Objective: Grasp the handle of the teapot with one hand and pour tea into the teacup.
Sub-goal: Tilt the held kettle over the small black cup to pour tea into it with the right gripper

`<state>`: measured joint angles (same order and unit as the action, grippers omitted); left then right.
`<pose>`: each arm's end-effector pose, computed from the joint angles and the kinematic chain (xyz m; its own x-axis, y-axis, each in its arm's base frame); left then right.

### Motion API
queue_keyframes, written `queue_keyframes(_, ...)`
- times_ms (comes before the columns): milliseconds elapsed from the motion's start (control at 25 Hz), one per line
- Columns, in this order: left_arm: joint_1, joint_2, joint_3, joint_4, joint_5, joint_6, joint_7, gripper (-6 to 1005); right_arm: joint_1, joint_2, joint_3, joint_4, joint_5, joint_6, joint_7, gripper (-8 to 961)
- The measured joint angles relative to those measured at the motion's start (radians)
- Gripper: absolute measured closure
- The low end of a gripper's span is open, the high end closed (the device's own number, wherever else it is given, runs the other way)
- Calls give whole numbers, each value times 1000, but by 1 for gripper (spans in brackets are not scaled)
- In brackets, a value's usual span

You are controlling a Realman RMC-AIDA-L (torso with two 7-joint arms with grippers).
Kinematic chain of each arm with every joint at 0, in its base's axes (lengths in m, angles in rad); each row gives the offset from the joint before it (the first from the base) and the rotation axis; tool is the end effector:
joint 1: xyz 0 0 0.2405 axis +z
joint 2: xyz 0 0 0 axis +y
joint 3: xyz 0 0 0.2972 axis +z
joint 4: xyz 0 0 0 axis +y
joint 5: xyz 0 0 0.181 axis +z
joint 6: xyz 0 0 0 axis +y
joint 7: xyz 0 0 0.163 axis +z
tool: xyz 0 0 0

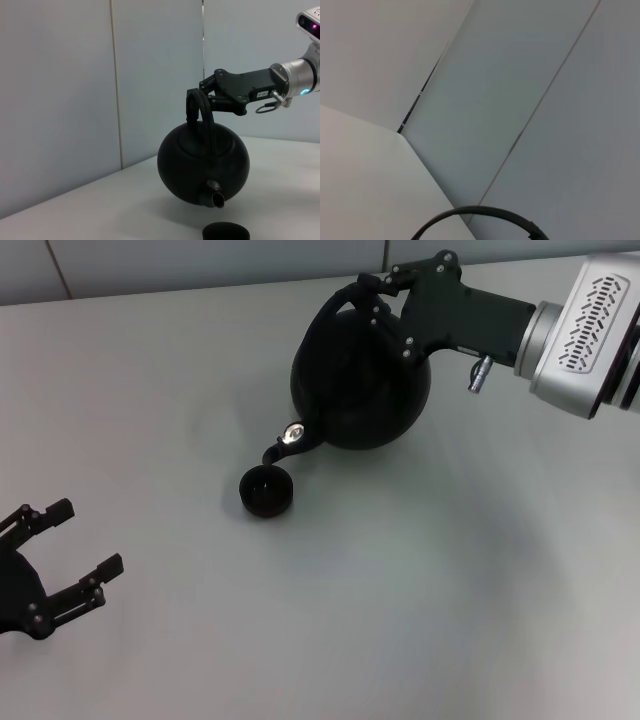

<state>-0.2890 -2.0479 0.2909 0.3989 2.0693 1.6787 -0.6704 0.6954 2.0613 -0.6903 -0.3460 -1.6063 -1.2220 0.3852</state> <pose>-0.3474 0.2432 -0.0220 0.8134 0.0520 0.5794 0.3817 -0.7994 -0.4640 0.2328 0.4103 -0.0401 0.8836 0.3668 -0.2910 0.0481 -0.6894 -0.7228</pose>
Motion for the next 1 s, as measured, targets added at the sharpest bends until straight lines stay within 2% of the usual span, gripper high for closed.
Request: queue_keyframes(1000,-10,0,-10,-7,0,-14,0,165,-5,12,-71,-106,-12,14,-2,846)
